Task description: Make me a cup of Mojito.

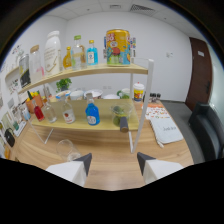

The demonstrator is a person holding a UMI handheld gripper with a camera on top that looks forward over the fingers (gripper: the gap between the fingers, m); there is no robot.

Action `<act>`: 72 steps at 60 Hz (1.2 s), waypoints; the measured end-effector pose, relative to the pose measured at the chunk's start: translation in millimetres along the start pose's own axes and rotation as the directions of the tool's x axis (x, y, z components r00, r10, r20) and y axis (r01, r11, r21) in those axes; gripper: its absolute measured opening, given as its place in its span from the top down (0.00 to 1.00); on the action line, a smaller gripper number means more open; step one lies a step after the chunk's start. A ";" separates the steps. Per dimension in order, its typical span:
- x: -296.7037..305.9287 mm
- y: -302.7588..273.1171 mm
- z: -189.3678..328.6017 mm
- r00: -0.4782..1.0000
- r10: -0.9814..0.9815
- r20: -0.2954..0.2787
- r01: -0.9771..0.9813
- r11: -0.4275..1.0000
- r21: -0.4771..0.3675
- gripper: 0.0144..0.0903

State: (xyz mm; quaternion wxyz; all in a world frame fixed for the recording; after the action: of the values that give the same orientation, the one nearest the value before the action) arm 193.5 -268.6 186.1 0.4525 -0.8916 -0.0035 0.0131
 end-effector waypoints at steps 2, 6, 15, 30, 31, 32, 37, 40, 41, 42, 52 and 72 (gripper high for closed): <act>3.6 -10.0 8.0 1.000 -0.005 0.007 0.005 1.000 0.010 0.07; 8.2 -27.8 22.5 1.000 -0.014 0.020 0.014 1.000 0.020 0.08; 18.6 -51.2 57.3 0.999 -0.010 0.032 0.009 1.000 0.015 0.14; 27.9 -54.5 98.9 0.999 0.025 0.035 -0.023 0.998 -0.066 0.54; 26.8 -53.3 98.6 0.999 0.024 0.032 -0.021 0.997 -0.071 0.57; 26.4 -52.7 100.0 0.999 0.023 0.034 -0.020 0.997 -0.077 0.60; 21.7 -49.1 104.1 0.998 0.030 0.053 -0.024 0.994 -0.106 0.76; 21.6 -47.7 105.1 0.998 0.027 0.052 -0.020 0.993 -0.119 0.84; 21.6 -47.2 105.6 0.998 0.023 0.052 -0.017 0.992 -0.122 0.87; 21.8 -46.5 106.0 0.998 0.020 0.052 -0.013 0.992 -0.126 0.90; 22.7 -45.8 107.2 0.999 0.014 0.049 -0.007 0.991 -0.137 0.96; 21.1 -62.6 76.5 0.999 0.027 0.039 -0.025 0.998 -0.050 0.98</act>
State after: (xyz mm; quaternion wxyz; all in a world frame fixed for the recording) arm 212.9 -169.5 191.0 0.4297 -0.9022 -0.0012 0.0368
